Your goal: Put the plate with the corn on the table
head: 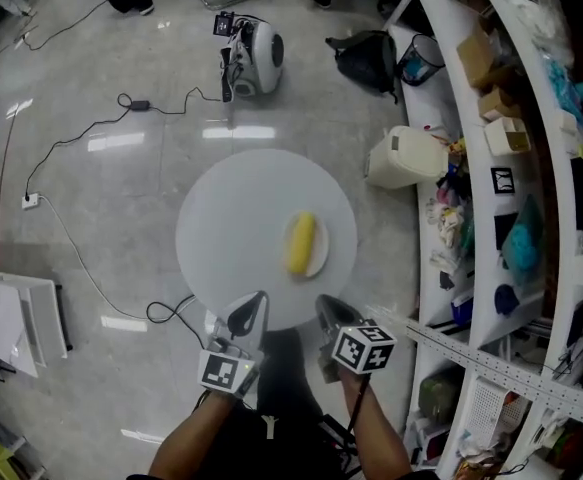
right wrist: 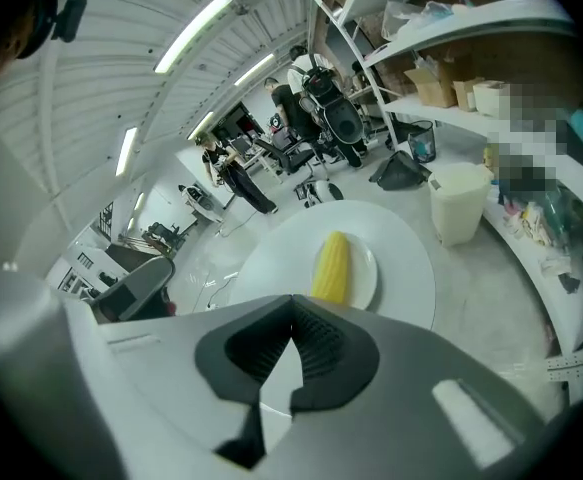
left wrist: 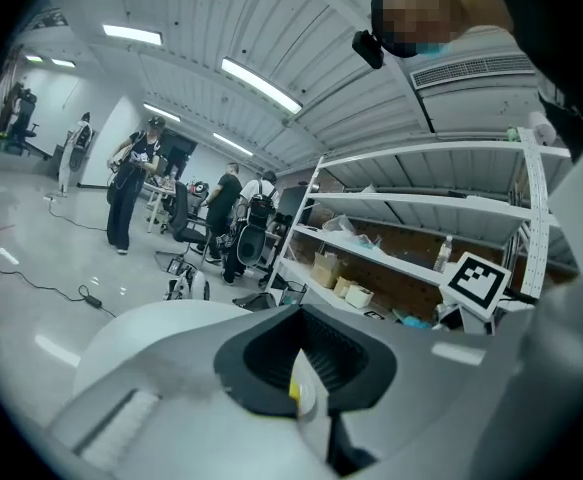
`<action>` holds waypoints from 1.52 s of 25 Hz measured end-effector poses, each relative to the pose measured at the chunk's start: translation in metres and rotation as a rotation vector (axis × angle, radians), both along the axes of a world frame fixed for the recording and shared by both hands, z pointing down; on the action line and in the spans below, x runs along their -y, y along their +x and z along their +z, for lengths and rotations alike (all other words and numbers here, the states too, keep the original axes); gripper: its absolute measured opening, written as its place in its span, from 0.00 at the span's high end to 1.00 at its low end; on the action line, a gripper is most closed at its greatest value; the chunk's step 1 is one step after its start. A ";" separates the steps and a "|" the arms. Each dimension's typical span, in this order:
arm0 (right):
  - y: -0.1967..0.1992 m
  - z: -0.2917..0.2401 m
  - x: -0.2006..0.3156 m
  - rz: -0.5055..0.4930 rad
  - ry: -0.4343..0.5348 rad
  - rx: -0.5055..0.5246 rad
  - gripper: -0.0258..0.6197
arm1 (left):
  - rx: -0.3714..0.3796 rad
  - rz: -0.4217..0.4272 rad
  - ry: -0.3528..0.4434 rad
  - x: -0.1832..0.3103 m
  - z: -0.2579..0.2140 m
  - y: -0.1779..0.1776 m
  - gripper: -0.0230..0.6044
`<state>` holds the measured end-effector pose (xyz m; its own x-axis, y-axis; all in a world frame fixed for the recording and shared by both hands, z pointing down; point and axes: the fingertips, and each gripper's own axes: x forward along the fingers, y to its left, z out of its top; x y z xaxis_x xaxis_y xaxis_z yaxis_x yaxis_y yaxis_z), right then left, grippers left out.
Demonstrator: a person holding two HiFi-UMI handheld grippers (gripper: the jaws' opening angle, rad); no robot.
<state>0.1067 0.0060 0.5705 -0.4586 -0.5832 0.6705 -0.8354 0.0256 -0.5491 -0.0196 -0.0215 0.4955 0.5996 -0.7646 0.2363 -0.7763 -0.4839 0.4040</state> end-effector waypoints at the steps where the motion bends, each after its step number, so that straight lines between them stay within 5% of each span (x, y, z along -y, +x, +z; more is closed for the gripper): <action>1: -0.002 -0.008 -0.002 0.007 0.012 0.001 0.94 | 0.001 0.007 0.007 -0.004 -0.006 -0.001 0.96; 23: -0.052 -0.197 -0.054 0.164 0.463 -0.082 0.95 | -0.050 0.119 0.258 -0.066 -0.158 -0.036 0.96; 38: -0.070 -0.240 -0.094 0.158 0.633 -0.135 0.95 | -0.074 0.141 0.268 -0.110 -0.189 -0.041 0.96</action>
<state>0.0367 0.1000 0.3304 -0.2719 -0.9364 0.2217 -0.9157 0.1810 -0.3588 -0.0605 0.0884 0.3063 0.7123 -0.7018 -0.0110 -0.6672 -0.6818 0.2999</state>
